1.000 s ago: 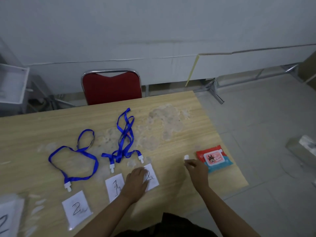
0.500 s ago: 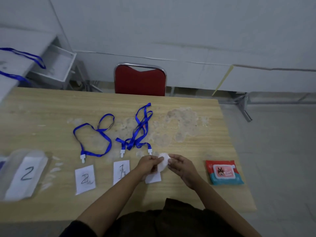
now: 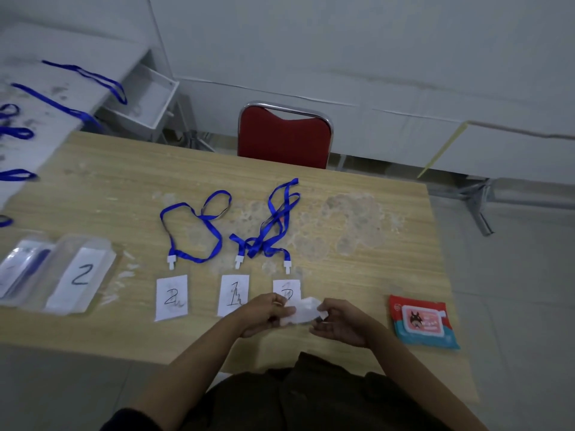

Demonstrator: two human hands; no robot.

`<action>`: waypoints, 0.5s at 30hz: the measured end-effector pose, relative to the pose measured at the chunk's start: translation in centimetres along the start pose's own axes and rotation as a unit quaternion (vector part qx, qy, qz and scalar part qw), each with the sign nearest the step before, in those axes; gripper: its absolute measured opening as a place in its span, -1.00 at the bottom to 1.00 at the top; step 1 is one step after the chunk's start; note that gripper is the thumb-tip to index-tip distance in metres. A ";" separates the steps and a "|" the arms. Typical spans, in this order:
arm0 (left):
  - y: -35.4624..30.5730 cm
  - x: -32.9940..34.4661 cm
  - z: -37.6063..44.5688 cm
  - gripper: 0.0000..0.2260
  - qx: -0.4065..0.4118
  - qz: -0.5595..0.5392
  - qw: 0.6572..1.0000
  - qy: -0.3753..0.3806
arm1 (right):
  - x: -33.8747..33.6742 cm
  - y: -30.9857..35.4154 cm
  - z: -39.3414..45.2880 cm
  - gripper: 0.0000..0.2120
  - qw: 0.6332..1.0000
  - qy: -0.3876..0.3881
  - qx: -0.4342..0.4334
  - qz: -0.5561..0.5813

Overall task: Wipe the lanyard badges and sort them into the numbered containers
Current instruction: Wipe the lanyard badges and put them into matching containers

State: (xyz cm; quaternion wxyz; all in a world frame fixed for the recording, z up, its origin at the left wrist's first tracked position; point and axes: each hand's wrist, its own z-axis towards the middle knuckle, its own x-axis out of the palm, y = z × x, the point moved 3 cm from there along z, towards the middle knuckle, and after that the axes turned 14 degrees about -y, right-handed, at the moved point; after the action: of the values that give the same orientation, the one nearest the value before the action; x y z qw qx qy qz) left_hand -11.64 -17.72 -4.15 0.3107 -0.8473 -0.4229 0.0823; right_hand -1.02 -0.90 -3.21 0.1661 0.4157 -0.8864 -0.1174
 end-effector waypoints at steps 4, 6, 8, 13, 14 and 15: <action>0.6 0.1 -0.6 -0.62 -0.025 0.000 0.998 0.053 | -0.1 0.0 0.4 -0.58 0.980 -0.040 -0.085 -0.176; 0.6 -0.1 -0.9 -0.58 -0.021 -0.012 0.999 0.043 | 0.4 0.1 0.6 -0.58 0.967 -0.067 -0.122 -0.214; 0.5 -0.5 -1.0 -0.56 -0.003 -0.025 1.000 0.016 | 1.1 0.2 1.0 -0.64 0.967 -0.065 -0.139 -0.205; -0.4 -2.6 -0.4 -0.68 0.094 -0.076 0.966 -0.227 | 2.1 1.5 1.0 -0.77 0.937 -0.100 -0.203 -0.266; -0.8 -3.2 -0.4 -0.70 0.148 -0.047 0.940 -0.305 | 1.8 2.0 1.0 -0.79 0.923 -0.139 -0.229 -0.277; -1.3 -3.7 -0.4 -0.70 0.210 -0.009 0.906 -0.366 | 1.5 2.4 1.1 -0.80 0.912 -0.173 -0.248 -0.277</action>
State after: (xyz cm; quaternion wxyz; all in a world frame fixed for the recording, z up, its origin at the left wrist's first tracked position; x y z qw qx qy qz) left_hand -14.67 -20.17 -3.50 0.3060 -0.6685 -0.4877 0.4708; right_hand -4.01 -0.43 -3.11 0.0683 0.5635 -0.6926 -0.4451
